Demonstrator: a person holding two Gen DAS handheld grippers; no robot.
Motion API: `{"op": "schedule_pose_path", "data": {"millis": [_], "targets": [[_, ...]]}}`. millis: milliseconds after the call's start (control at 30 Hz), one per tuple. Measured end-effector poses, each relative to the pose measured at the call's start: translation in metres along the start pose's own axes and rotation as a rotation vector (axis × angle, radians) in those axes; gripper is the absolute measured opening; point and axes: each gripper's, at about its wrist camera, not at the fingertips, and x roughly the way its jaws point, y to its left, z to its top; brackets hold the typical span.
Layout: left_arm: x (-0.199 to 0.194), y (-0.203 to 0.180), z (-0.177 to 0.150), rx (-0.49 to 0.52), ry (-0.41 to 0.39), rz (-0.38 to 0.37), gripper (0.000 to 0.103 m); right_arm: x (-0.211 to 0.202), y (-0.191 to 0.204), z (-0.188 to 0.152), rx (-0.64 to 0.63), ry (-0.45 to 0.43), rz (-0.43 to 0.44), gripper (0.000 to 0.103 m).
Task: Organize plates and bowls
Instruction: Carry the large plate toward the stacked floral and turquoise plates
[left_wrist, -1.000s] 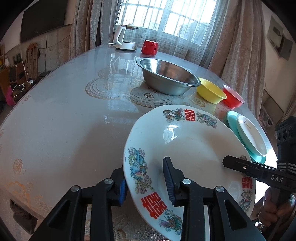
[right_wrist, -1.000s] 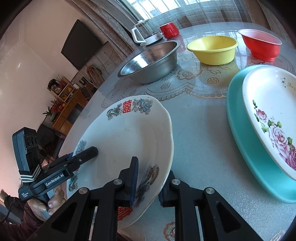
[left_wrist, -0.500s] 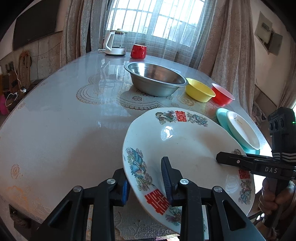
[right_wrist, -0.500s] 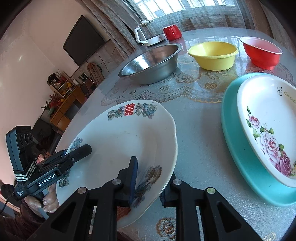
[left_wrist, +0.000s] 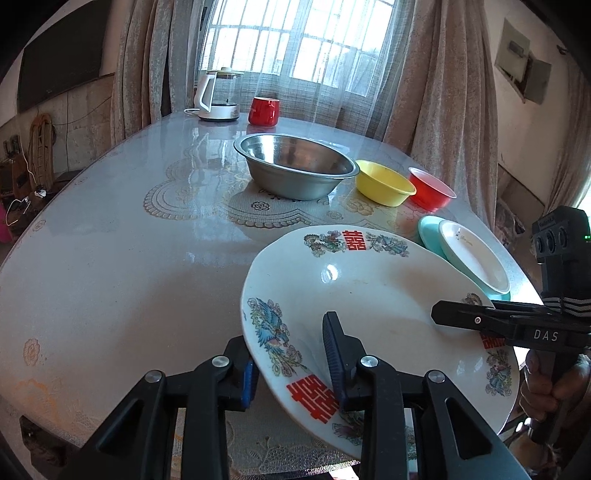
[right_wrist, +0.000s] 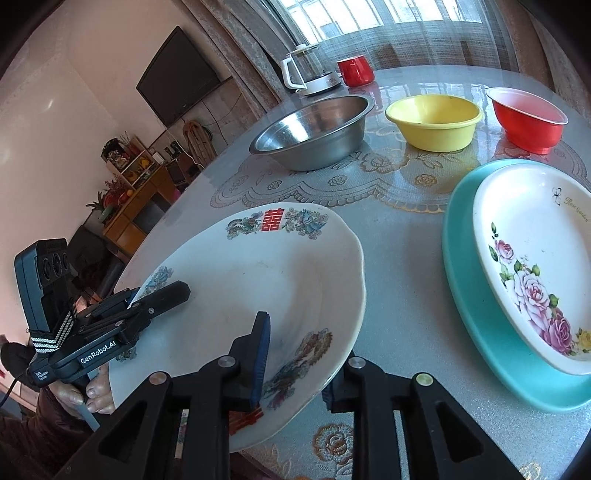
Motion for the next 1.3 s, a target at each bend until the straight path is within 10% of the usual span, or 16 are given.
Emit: {"op": "schedule_pose_path", "data": {"millis": [1300], "targets": [[0.094,-0.177,0.099,0.214,0.046,-0.249,0.032,-0.123,-0.12,0.019,0.182,-0.252,-0.304,0.025]]}}
